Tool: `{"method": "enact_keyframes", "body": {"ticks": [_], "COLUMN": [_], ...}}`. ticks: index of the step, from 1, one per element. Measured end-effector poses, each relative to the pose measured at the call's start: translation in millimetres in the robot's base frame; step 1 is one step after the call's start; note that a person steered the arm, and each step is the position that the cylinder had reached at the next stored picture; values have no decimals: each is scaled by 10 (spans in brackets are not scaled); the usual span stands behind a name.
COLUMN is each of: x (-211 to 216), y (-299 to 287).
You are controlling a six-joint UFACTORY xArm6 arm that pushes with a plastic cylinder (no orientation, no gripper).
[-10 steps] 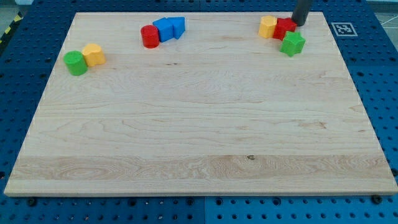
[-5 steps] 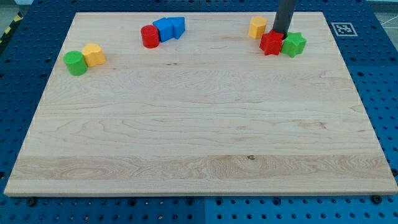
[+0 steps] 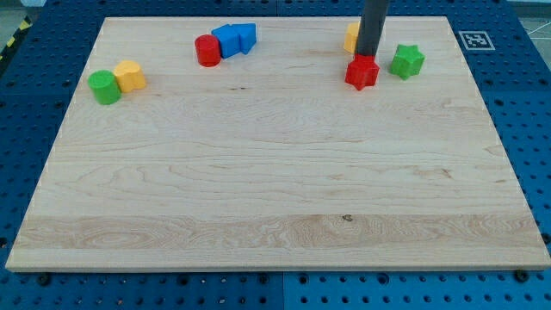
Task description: Slide the red star closer to the red circle
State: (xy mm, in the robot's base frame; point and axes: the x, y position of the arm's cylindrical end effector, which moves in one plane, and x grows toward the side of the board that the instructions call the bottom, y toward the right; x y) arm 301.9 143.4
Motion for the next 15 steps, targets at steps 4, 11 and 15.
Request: {"method": "enact_keyframes", "body": {"ticks": [4,11,15], "x": [311,534,422], "y": [180,-1083,-993]}}
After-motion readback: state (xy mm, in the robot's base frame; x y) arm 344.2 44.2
